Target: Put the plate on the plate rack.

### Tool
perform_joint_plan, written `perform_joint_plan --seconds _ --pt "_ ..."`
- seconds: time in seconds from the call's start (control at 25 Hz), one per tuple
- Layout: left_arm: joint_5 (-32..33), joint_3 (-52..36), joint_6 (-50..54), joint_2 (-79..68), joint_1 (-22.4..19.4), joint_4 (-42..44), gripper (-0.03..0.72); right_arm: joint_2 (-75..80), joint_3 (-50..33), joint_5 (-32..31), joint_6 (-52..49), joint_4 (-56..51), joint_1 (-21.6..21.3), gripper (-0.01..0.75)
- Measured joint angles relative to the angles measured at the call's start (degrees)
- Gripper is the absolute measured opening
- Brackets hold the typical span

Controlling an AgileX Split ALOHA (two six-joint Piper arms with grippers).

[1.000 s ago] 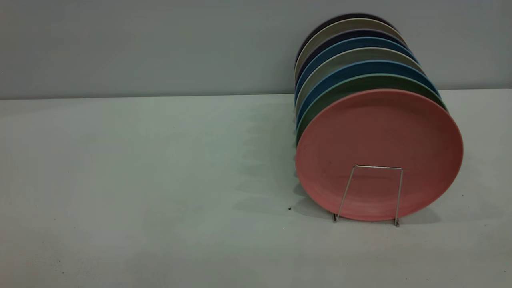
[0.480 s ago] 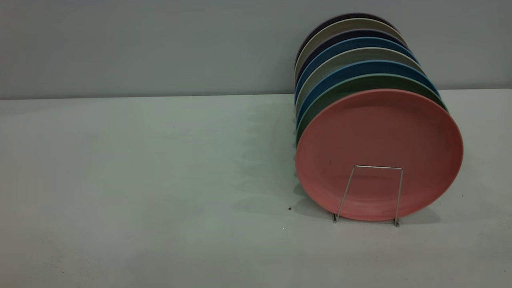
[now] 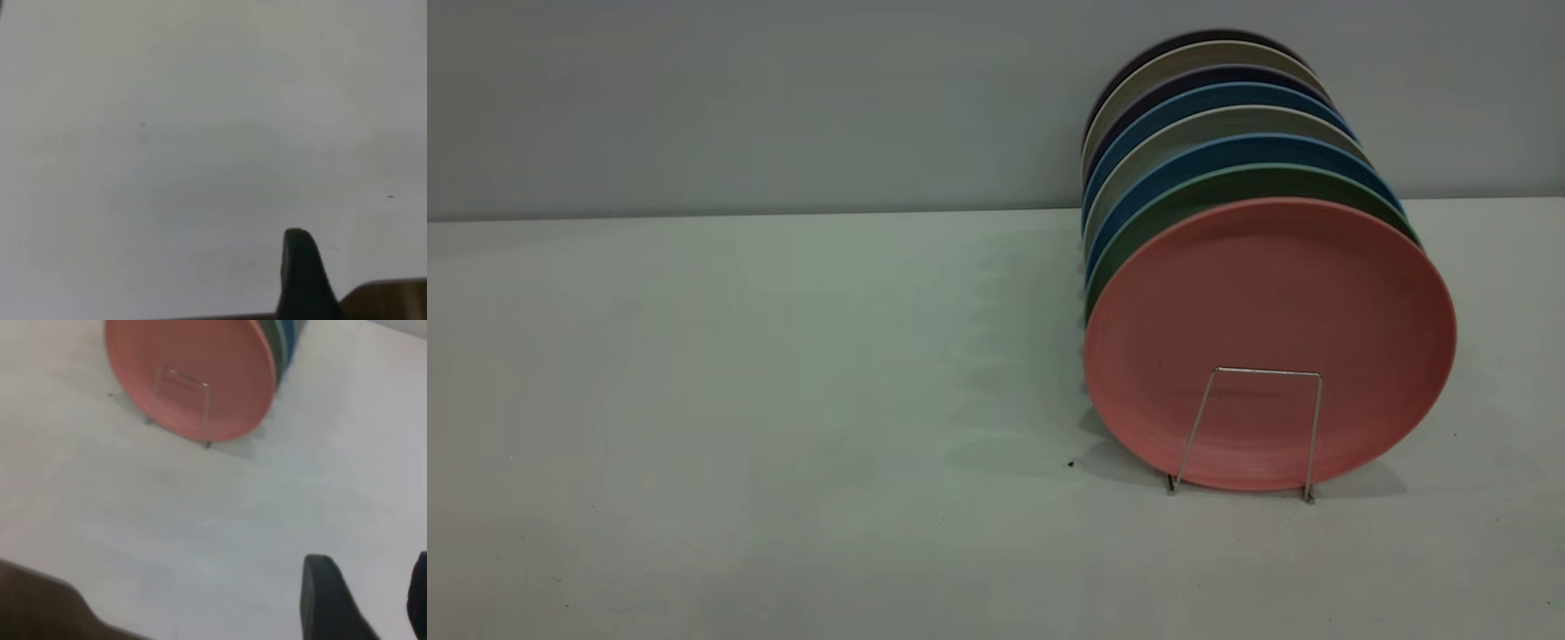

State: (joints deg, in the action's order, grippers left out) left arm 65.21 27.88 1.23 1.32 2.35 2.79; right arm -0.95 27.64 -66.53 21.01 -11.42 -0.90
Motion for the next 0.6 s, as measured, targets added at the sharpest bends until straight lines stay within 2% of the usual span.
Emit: perform_joint_plan --seconds 0.2,0.6 --pt "0.00 0.00 0.00 0.00 -3.43 0.00 0.484 0.00 0.00 -0.15 0.00 0.00 -0.78 0.311" --pt "0.00 0.00 0.00 0.00 -3.75 0.00 0.484 -0.19 0.00 -0.29 0.00 -0.07 -0.78 0.311"
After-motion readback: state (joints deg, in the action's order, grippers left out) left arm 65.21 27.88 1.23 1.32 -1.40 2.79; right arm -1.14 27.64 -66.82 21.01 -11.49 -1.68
